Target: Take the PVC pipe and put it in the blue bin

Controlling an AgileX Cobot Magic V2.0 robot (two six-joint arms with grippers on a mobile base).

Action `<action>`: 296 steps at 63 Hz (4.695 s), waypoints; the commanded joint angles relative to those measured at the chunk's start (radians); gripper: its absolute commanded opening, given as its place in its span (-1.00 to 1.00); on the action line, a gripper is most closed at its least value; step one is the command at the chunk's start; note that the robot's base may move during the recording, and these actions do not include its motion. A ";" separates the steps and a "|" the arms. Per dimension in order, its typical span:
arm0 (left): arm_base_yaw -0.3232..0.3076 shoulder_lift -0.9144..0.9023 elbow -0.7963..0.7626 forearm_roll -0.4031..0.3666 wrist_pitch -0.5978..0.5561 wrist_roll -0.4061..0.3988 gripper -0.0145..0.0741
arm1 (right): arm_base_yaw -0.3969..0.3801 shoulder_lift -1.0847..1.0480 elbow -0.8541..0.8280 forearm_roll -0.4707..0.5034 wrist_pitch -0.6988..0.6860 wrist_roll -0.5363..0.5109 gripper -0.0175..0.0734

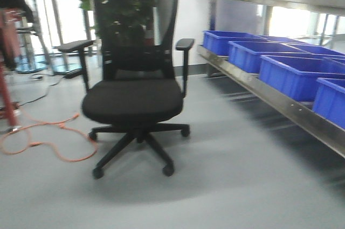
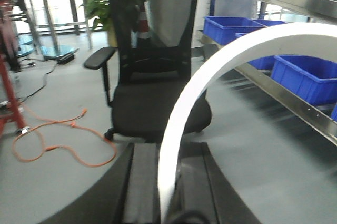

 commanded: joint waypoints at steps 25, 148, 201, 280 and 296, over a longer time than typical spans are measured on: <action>0.001 -0.006 -0.001 -0.004 -0.034 0.000 -0.92 | 0.000 -0.006 0.001 -0.002 -0.018 -0.003 -0.97; 0.001 -0.006 -0.001 -0.004 -0.034 0.000 -0.92 | 0.000 -0.006 0.001 -0.002 -0.018 -0.003 -0.97; 0.001 -0.006 -0.001 -0.004 -0.034 0.000 -0.92 | 0.000 -0.006 0.001 -0.002 -0.018 -0.003 -0.97; 0.001 -0.006 -0.001 -0.004 -0.034 0.000 -0.92 | 0.000 -0.006 0.001 -0.002 -0.018 -0.003 -0.97; 0.001 -0.006 -0.001 -0.004 -0.036 0.000 -0.92 | 0.000 -0.006 0.001 -0.002 -0.018 -0.003 -0.97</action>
